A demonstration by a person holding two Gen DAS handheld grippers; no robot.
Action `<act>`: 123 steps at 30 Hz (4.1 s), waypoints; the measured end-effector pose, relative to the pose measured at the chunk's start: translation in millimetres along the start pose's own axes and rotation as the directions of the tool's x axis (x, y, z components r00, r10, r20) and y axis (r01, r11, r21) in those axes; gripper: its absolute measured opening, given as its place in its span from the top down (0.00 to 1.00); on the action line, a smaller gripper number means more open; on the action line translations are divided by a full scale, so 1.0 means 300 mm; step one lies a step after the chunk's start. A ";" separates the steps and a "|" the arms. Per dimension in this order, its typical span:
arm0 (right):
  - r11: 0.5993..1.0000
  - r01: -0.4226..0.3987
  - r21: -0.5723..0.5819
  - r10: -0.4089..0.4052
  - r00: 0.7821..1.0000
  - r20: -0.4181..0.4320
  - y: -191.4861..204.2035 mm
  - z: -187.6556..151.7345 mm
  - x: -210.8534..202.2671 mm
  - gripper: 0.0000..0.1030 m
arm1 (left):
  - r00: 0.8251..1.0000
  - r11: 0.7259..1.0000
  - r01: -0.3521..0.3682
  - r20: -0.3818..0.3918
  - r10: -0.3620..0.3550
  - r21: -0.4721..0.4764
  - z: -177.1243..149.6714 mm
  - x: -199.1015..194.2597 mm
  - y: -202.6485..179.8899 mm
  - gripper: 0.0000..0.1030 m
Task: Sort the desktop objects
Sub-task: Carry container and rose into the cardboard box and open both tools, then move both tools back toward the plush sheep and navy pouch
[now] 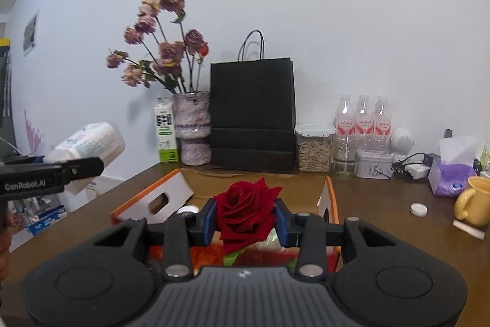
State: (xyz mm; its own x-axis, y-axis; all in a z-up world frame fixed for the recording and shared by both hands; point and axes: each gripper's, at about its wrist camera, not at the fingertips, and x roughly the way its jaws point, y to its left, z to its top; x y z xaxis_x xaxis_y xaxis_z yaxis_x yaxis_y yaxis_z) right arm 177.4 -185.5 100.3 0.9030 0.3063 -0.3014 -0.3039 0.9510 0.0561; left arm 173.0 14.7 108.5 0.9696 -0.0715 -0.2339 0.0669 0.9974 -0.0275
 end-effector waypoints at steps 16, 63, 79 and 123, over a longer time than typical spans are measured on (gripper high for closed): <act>0.995 0.091 0.044 -0.076 0.959 -0.273 -0.196 0.169 0.652 0.64 | 0.966 1.000 -0.007 -0.258 0.005 -0.007 -0.010 0.606 -0.032 0.35; 0.991 0.082 -0.104 -0.091 0.992 -0.091 -0.087 0.164 0.161 0.00 | 0.999 0.999 -0.039 0.038 0.039 0.005 0.083 0.127 0.057 0.00; 0.992 0.032 -0.118 -0.042 0.996 -0.083 0.012 -0.121 -0.214 0.00 | 0.990 0.990 -0.142 -0.018 0.142 -0.015 -0.173 -0.188 0.200 0.00; 0.993 0.117 -0.002 -0.115 0.974 -0.195 0.094 -0.437 -0.298 0.16 | 0.955 0.976 0.217 -0.201 -0.217 -0.026 -0.384 -0.193 -0.028 0.00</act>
State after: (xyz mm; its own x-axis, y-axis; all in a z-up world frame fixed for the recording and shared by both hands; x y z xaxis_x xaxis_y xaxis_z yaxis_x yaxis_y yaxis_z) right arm 48.2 -191.3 4.1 0.8553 0.1809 -0.4856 -0.1970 0.9802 0.0182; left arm 89.4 9.4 10.3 0.8644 -0.2874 -0.4126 0.2691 0.9576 -0.1032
